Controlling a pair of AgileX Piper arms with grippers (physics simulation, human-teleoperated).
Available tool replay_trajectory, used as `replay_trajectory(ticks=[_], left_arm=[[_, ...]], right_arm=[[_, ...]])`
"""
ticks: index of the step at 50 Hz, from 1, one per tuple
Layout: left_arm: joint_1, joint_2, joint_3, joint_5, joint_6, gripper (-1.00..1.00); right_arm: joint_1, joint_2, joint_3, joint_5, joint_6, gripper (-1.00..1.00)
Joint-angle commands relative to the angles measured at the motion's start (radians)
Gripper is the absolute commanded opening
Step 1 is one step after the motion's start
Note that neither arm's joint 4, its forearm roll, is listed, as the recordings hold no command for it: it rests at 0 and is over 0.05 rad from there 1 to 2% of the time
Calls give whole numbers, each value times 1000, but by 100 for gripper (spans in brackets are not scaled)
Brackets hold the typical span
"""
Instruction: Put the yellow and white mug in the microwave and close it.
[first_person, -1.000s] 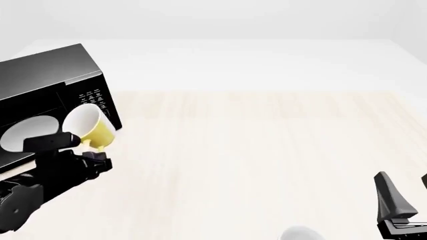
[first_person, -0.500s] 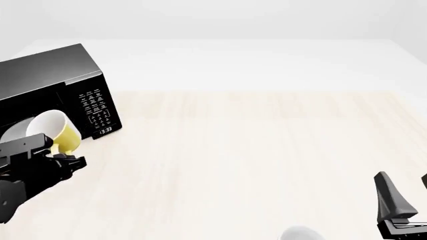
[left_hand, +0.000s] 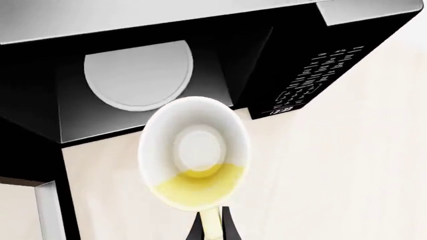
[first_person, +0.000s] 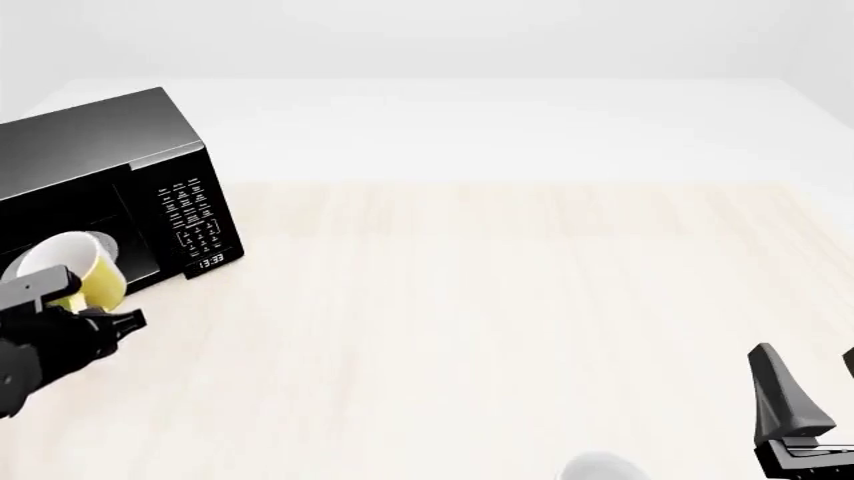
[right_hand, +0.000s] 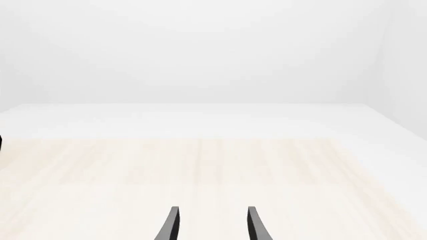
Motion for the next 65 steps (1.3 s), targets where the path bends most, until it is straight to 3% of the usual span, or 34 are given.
replay_trajectory(ticks=[1, 17, 65], left_arm=[[29, 76, -51, -13, 11, -100], [108, 154, -101, -25, 27, -100], [123, 260, -267, 33, -17, -100]], right_arm=[[0, -1, 1, 0, -1, 100], [0, -1, 1, 0, -1, 100], [0, -1, 1, 0, -1, 100]])
